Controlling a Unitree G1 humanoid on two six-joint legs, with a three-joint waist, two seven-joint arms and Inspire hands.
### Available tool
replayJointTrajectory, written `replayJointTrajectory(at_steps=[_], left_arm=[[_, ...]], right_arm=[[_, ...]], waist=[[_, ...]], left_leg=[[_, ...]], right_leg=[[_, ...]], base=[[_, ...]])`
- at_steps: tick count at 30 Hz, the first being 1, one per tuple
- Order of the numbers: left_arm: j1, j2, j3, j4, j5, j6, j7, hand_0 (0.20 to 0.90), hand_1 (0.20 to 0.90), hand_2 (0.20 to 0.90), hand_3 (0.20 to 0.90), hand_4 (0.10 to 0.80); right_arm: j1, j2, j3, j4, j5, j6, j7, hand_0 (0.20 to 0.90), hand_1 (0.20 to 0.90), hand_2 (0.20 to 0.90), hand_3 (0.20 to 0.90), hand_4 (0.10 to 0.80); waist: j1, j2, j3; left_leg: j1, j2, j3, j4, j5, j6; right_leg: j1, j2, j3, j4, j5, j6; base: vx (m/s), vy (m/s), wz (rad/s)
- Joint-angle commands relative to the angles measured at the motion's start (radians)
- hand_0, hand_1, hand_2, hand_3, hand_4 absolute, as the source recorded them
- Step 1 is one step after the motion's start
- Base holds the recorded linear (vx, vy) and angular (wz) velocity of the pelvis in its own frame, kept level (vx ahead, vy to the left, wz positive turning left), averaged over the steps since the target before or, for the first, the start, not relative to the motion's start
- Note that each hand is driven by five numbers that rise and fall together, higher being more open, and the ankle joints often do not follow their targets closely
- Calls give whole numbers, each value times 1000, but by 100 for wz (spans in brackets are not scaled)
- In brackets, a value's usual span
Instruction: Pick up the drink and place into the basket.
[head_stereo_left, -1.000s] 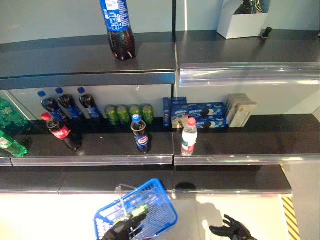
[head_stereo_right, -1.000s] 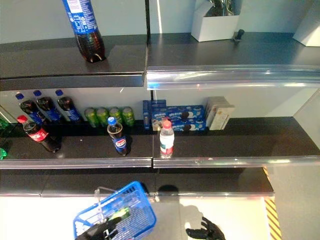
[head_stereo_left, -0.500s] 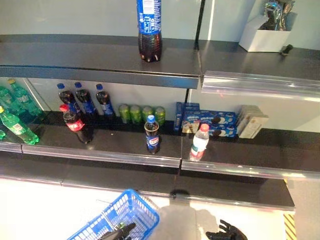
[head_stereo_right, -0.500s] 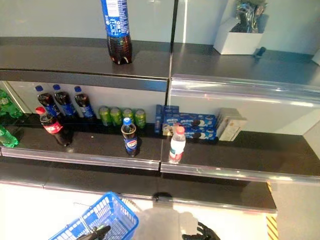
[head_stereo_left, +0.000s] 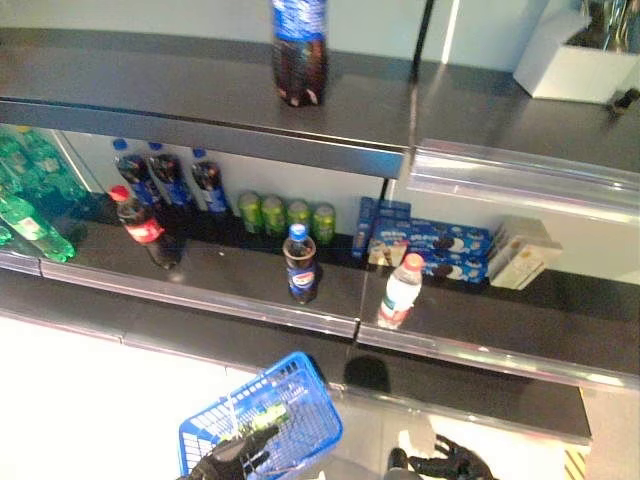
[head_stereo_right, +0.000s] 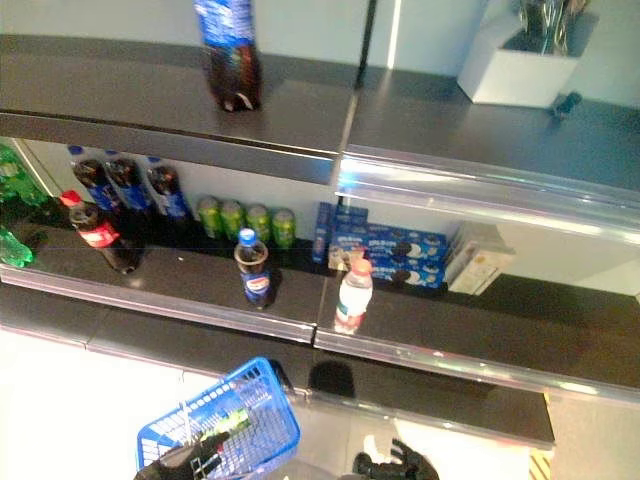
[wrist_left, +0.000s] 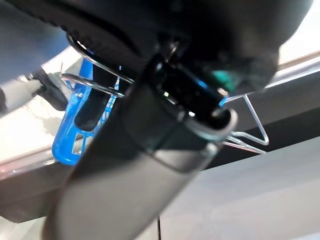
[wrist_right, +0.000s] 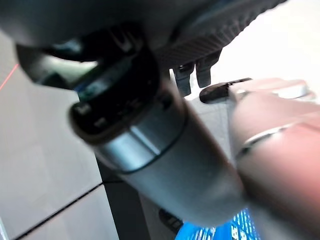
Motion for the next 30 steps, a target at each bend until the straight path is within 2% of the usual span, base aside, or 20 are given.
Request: replayJointTrajectory(at_steps=[1,5,13,30], left_arm=[[-58,-13,15,-59,-35,-37,-106,300,300,300,200,100],[-52,-17,14,-26,-1,-48,-104,300,300,300,200,100],[-40,-9,48,16,5,-63,-125,300,300,300,200,100],[-20,-6,62,19,-1,-63,-130,300,300,300,200,100]], right_arm=[[-43,-40,-53,39,25,-23,-19,900,900,900,900,800],[-41,-33,-65,59,30,-41,-9,900,900,900,900,800],[-28,-19,-53,60,-4,-50,-19,900,900,900,900,800],[-25,-28,-50,67,-27,-32,-10,900,900,900,900,800]], waist=[[32,-12,-39],[31,-3,-61],[17,8,-89],[13,9,-97]], left_leg=[[-4,47,37,31,3,7],[22,39,36,-7,7,1],[47,30,69,-14,-9,-4],[69,50,74,-14,-8,-4]], right_leg=[[-11,-79,-16,1,64,30],[14,-81,-38,-9,60,33],[39,-93,-78,-9,47,44],[63,-60,-51,-9,7,38]], base=[[-75,27,-1],[-23,19,0],[-24,26,0],[15,-7,-2]])
